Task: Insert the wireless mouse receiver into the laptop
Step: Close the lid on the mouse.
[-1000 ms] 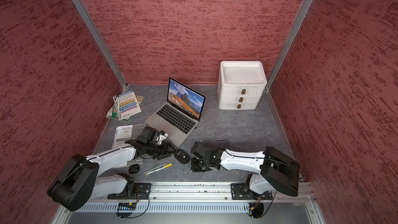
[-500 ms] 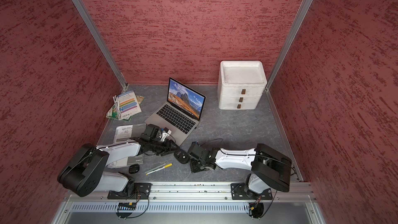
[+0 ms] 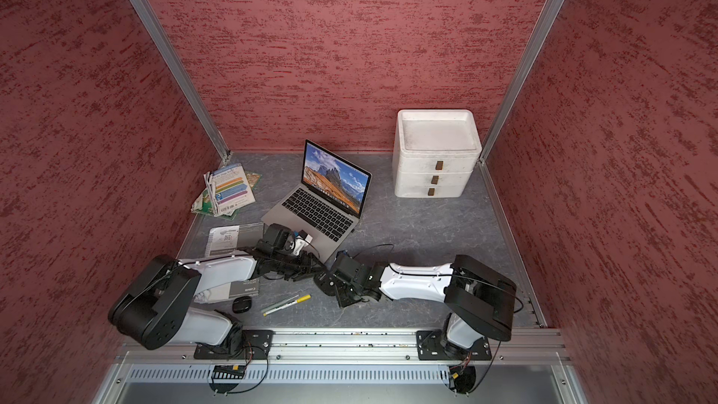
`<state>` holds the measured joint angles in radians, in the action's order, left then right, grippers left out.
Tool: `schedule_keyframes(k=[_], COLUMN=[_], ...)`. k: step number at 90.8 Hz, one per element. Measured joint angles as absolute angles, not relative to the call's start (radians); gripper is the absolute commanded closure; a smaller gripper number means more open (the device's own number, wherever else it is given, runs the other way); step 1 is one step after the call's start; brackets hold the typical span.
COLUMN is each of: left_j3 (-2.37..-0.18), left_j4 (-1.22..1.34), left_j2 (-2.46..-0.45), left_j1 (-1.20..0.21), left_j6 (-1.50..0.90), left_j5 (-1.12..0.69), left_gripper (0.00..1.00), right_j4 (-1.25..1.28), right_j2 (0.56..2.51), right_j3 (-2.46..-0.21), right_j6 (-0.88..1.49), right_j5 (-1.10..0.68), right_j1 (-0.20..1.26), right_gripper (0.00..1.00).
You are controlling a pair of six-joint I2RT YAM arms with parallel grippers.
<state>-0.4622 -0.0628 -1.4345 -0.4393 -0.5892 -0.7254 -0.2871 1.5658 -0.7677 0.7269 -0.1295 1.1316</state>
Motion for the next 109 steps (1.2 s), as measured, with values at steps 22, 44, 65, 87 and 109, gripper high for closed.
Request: schedule_keyframes(k=[22, 44, 65, 87, 109], left_j3=[-0.463, -0.463, -0.464, -0.464, -0.464], left_j4=[-0.058, -0.059, -0.056, -0.054, -0.054], left_j2=[-1.440, -1.442, -1.451, -1.452, -1.451], left_j1=[-0.449, -0.460, -0.466, -0.470, -0.465], left_j6=[-0.589, -0.589, -0.589, -0.590, -0.590], left_j5=[-0.731, -0.731, -0.739, -0.738, -0.739], left_gripper=[0.47, 0.49, 0.50, 0.50, 0.52], right_j4=[-0.298, -0.305, -0.305, -0.294, -0.339], right_j2=[1.573, 1.587, 1.597, 1.585, 1.410], right_j3=[-0.784, -0.796, -0.796, -0.770, -0.655], right_j6=[0.715, 0.701, 0.695, 0.713, 0.754], right_j5=[-0.125, -0.120, -0.119, -0.128, -0.130], right_j1=[1.132, 1.132, 1.131, 1.131, 1.131], right_gripper=[0.93, 0.93, 0.91, 0.77, 0.66])
